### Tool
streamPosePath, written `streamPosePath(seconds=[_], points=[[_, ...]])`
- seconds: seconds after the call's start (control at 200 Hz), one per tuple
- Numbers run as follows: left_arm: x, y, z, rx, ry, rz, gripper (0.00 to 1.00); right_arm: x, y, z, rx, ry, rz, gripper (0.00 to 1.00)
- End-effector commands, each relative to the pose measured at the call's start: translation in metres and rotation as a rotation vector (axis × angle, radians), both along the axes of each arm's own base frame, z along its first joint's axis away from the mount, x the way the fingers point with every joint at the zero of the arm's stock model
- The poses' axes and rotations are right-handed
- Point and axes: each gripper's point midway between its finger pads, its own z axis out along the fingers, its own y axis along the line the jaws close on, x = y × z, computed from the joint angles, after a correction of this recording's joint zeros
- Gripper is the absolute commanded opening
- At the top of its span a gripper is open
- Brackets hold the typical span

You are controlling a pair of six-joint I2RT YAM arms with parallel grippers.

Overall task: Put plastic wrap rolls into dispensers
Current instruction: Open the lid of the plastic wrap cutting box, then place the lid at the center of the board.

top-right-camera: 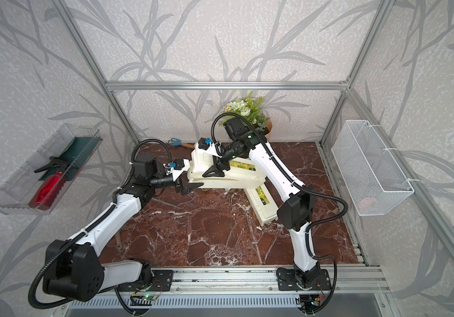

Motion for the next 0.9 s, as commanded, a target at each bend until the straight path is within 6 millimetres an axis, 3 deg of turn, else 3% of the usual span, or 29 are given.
streamPosePath(seconds=[0.0,0.05,0.13,0.29,0.475,0.6,0.815,0.895], points=[[0.004,0.012,0.000,0.016,-0.003,0.077,0.00,0.053,-0.029,0.032,0.008,-0.073,-0.258,0.20],[0.001,0.010,-0.001,0.038,-0.009,0.073,0.00,0.058,-0.028,0.026,-0.006,-0.068,-0.265,0.21],[0.003,0.011,0.000,0.048,-0.027,0.092,0.00,0.035,-0.020,0.022,0.002,-0.043,-0.143,0.24],[0.013,0.025,0.004,0.061,-0.042,0.172,0.00,0.021,-0.016,0.019,-0.035,-0.065,-0.109,0.27],[0.031,0.073,0.008,-0.002,-0.039,0.366,0.00,0.015,-0.022,0.019,-0.129,-0.135,-0.161,0.28],[0.038,0.098,0.013,-0.026,-0.057,0.444,0.00,-0.006,-0.020,0.014,-0.180,-0.154,-0.122,0.30],[0.047,0.129,0.007,-0.005,-0.067,0.559,0.00,-0.051,0.004,-0.025,-0.241,-0.099,-0.012,0.30],[0.052,0.146,0.013,-0.019,-0.101,0.635,0.00,-0.068,0.017,-0.041,-0.258,-0.059,0.022,0.30]])
